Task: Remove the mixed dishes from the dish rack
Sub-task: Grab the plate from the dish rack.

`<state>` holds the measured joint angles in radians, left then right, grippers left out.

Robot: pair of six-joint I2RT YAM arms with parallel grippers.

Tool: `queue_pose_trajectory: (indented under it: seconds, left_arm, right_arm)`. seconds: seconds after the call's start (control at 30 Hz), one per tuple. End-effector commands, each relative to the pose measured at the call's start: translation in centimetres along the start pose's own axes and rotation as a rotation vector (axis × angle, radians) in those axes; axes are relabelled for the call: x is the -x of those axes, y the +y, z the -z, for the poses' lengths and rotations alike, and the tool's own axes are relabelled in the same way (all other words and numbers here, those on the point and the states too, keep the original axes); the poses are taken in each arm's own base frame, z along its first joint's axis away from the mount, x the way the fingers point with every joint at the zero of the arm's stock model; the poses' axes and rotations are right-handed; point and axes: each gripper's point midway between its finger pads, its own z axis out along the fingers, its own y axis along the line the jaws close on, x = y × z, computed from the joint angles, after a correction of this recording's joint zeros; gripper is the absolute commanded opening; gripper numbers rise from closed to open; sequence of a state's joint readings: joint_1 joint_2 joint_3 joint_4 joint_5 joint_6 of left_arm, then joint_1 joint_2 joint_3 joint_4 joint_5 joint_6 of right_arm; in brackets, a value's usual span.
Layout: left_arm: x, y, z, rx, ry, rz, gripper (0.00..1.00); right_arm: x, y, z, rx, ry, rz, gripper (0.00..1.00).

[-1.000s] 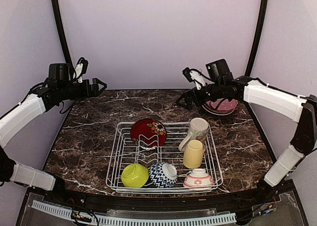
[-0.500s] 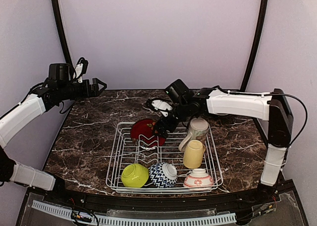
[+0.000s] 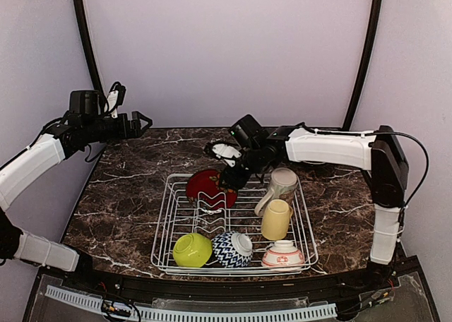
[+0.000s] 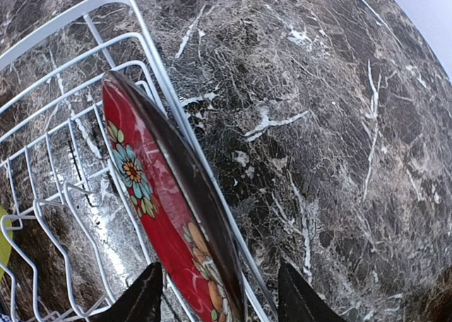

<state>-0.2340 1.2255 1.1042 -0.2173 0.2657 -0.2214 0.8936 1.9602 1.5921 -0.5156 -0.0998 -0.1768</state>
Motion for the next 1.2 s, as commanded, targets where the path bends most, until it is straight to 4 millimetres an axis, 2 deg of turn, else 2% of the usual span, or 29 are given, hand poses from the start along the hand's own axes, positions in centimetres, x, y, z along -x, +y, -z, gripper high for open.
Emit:
queue_pose_trajectory:
  seconds: [0.0,0.43,0.8,0.97,1.17]
  left_arm:
    - [-0.5,-0.3,0.2,-0.012,0.005,0.003,0.99]
    - [-0.4,-0.4,0.3,-0.018,0.003,0.004,0.99]
    - [-0.4,-0.6,0.3,-0.029,0.003,0.008,0.99]
    - [-0.4,-0.5,0.2,-0.027,0.006,0.009,0.99]
    - [-0.5,-0.5,0.0,-0.026,0.009,0.010,0.99]
  right_arm:
    - [0.8,0.5,-0.5,0.021,-0.016,0.002,0.48]
    - [2.1,1.0,-0.9,0.063,-0.036,0.010,0.24]
    - [3.3,1.2,0.6,0.062,-0.074,0.015,0.01]
    - [3.9,0.6,1.9,0.016,-0.092,0.034,0.00]
    - [5.5,-0.3,5.0,-0.061,-0.186,0.063,0.00]
